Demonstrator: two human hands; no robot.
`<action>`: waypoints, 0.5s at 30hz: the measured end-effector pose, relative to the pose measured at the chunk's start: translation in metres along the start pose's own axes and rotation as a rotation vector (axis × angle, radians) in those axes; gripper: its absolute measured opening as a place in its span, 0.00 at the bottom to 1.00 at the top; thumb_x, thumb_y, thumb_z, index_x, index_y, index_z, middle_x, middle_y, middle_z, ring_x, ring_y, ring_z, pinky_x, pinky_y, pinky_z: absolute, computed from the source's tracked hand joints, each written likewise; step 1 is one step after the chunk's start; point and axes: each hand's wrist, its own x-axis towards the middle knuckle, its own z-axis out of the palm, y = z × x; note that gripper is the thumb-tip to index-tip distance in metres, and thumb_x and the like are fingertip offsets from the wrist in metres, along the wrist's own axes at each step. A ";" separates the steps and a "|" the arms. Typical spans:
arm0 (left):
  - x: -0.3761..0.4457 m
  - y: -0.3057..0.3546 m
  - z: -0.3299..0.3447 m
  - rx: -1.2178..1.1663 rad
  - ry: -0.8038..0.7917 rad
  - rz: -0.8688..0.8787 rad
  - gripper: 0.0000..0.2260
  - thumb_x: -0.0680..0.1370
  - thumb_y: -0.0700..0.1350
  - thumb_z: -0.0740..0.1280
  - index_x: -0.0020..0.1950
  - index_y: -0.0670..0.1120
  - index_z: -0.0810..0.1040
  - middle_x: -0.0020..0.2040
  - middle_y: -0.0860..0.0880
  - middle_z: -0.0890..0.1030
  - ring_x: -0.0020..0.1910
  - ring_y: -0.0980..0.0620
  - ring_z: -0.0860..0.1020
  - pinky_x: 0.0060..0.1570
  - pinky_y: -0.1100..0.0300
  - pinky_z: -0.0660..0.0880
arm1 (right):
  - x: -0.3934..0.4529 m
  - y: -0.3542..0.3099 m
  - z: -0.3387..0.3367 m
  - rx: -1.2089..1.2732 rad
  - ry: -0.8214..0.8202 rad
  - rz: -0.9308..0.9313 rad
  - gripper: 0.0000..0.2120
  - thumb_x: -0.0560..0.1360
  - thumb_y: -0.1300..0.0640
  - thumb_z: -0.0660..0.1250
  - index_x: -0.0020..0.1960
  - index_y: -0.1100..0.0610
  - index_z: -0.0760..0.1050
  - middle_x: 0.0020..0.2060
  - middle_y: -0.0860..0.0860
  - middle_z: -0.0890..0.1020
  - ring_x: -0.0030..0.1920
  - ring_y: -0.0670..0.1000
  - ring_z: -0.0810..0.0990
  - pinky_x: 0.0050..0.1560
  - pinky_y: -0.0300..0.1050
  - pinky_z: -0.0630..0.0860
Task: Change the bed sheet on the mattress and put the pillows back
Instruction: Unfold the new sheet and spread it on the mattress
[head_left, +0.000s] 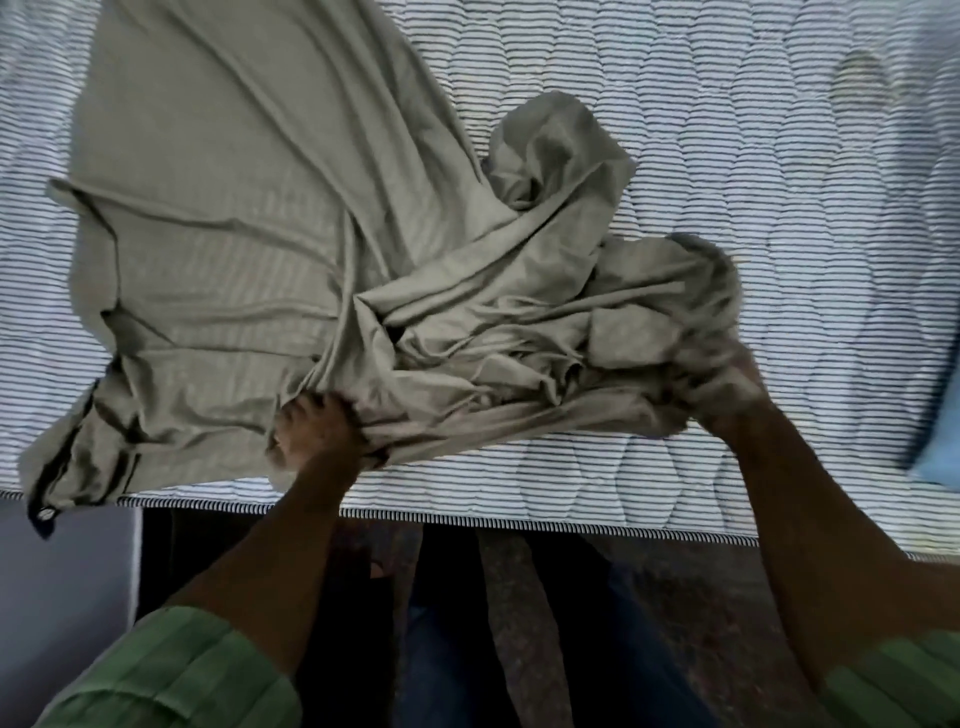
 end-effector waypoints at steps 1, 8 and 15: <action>-0.001 0.002 -0.005 -0.070 0.022 -0.025 0.26 0.72 0.59 0.72 0.65 0.48 0.74 0.65 0.41 0.73 0.67 0.39 0.71 0.65 0.45 0.62 | -0.002 -0.001 0.004 -0.229 0.016 0.098 0.08 0.75 0.55 0.71 0.51 0.57 0.78 0.38 0.51 0.80 0.39 0.51 0.80 0.38 0.43 0.75; -0.023 0.115 -0.094 -0.605 0.551 0.289 0.19 0.74 0.45 0.67 0.64 0.50 0.73 0.66 0.45 0.74 0.65 0.41 0.72 0.61 0.46 0.65 | 0.003 -0.032 0.057 -0.604 0.860 -0.811 0.30 0.67 0.55 0.68 0.68 0.64 0.72 0.62 0.58 0.78 0.64 0.58 0.75 0.68 0.50 0.70; 0.006 0.201 -0.153 -0.633 0.426 0.565 0.26 0.77 0.49 0.65 0.75 0.50 0.68 0.73 0.47 0.72 0.70 0.43 0.70 0.67 0.47 0.66 | 0.059 -0.077 0.141 -1.139 0.179 -0.302 0.41 0.68 0.46 0.67 0.77 0.62 0.65 0.64 0.63 0.80 0.69 0.63 0.75 0.74 0.55 0.63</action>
